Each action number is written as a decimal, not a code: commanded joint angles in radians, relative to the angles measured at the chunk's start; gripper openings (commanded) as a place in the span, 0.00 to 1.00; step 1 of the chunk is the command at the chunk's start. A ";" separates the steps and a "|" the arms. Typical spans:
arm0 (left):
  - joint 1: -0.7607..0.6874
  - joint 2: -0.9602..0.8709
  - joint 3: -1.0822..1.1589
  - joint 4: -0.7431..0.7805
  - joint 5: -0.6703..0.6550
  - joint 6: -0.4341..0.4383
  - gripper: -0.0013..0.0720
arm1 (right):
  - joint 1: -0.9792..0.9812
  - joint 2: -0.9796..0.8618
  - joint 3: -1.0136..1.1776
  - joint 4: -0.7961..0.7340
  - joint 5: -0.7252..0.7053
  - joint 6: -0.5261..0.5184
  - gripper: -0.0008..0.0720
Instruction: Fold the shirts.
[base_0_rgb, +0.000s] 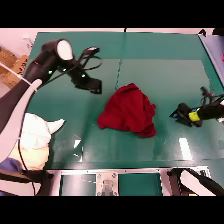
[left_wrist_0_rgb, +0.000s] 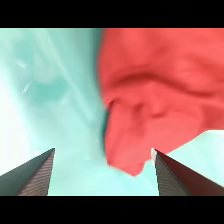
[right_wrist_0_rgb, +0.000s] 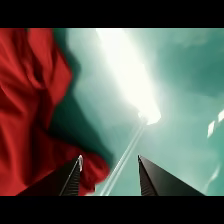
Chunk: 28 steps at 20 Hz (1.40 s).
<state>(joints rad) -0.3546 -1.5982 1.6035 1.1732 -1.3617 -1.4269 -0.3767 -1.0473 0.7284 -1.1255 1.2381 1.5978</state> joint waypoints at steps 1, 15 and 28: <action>0.095 -0.002 -0.213 -0.237 0.134 0.069 1.00 | -0.001 -0.001 -0.178 0.114 -0.045 -0.089 0.58; -0.057 -0.132 -0.393 -0.635 0.584 0.386 0.05 | 0.132 -0.165 -0.351 0.532 -0.175 -0.426 0.04; 0.176 0.192 -0.243 -0.540 0.377 0.317 0.04 | -0.075 -0.108 0.104 0.555 0.123 -0.369 0.03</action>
<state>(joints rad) -0.2195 -1.5337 1.3373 0.5930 -0.9981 -1.0985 -0.4080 -1.1877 0.6727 -0.5949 1.2480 1.1923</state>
